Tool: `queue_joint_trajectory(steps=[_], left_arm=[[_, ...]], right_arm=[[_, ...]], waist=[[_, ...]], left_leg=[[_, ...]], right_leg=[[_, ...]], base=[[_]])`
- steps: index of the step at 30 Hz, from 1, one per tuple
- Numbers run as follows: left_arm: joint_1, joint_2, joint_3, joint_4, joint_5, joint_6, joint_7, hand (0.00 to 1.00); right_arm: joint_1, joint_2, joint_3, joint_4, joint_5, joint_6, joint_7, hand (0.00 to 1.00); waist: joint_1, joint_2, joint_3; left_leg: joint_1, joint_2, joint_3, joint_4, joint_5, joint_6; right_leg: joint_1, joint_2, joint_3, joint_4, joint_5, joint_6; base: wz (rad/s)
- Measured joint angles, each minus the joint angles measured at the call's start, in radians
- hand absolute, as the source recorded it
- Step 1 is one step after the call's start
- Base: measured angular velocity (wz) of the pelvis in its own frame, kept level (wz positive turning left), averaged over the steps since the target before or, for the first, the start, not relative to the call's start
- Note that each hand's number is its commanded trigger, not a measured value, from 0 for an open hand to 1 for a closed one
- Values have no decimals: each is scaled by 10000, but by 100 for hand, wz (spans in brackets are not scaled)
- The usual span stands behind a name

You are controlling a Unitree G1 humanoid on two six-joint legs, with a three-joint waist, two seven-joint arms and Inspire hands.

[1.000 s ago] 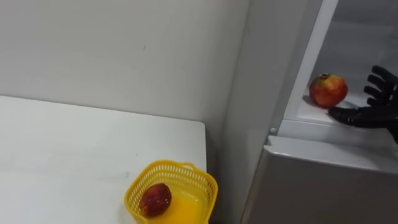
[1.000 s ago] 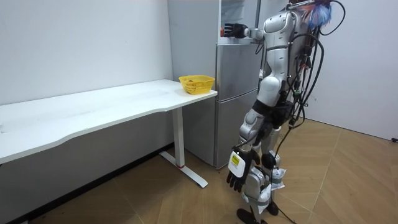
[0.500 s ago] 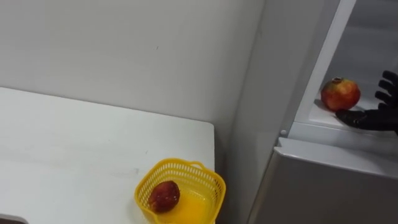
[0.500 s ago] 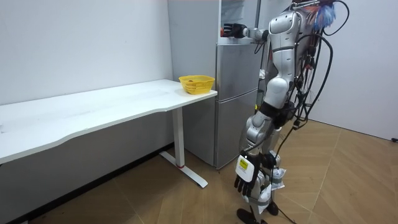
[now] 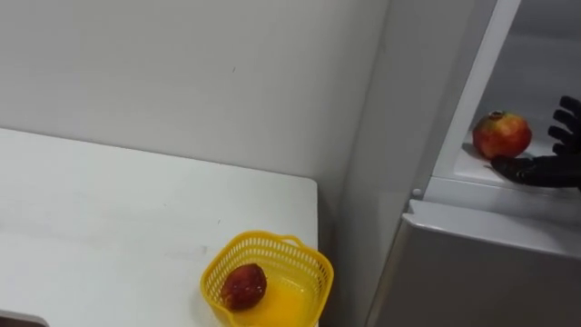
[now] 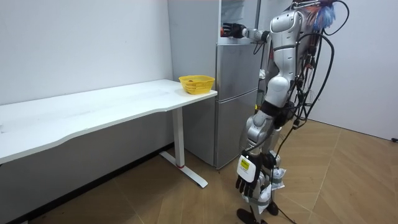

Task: Retrieve from the upper fridge

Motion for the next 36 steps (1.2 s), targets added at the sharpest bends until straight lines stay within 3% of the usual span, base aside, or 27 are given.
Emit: queue_joint_trajectory(steps=[13, 16, 18, 24, 25, 26, 27, 28, 36], left_arm=[[-37, 9, -94, 30, -15, 13, -220, 0], [-145, 11, -229, 79, -13, 22, -221, 0], [-234, 15, -229, 81, -14, 21, -219, 0], [-353, 17, -382, 94, -14, 26, -221, 0], [-361, 18, -382, 96, -14, 26, -219, 0], [-389, 19, -383, 99, -13, 25, -215, 0], [-421, 25, -383, 103, -10, 23, -212, 0], [-435, 31, -383, 103, -9, 22, -208, 0], [-487, 61, -387, 89, -10, 27, -174, 0]], right_arm=[[-411, -1, 612, 405, -27, -79, 8, 0], [-509, -2, 762, 444, -62, -80, 1, 0], [-632, -1, 808, 540, -116, -77, 2, 0], [-691, -1, 893, 591, -122, -84, 0, 0], [-707, -1, 924, 630, -125, -87, 0, 24], [-768, -3, 979, 731, -132, -87, 1, 39], [-848, -2, 1063, 820, -168, -80, 2, 85], [-896, -2, 1110, 864, -189, -79, 4, 100], [-1027, -2, 1382, 958, -388, -87, 60, 100]], waist=[[44, -19, 17], [44, -63, 60], [44, -122, 130], [115, -130, 126], [132, -131, 125], [157, -134, 122], [177, -136, 121], [187, -137, 120], [313, -187, 81]], left_leg=[[54, 4, 17, -27, 2, -4], [74, 4, 19, -29, 5, -9], [72, 8, 19, -28, 14, -24], [73, 9, 21, -35, 15, -26], [74, 9, 21, -36, 15, -28], [77, 9, 21, -36, 17, -29], [76, 9, 16, -35, 20, -34], [76, 9, 16, -35, 22, -36], [68, 14, -10, -31, 25, -42]], right_leg=[[15, -1, 24, 37, -21, -6], [2, -13, 28, 144, -52, -14], [-14, -17, 22, 143, -75, -27], [-23, -17, 28, 145, -80, -29], [-24, -17, 29, 146, -80, -29], [-25, -16, 30, 151, -80, -30], [-23, -15, 27, 153, -79, -31], [-23, -14, 27, 153, -79, -31], [-1, -8, -11, 137, -82, -39]], base=[[0], [0], [0], [0], [0], [0], [0], [0], [0]])
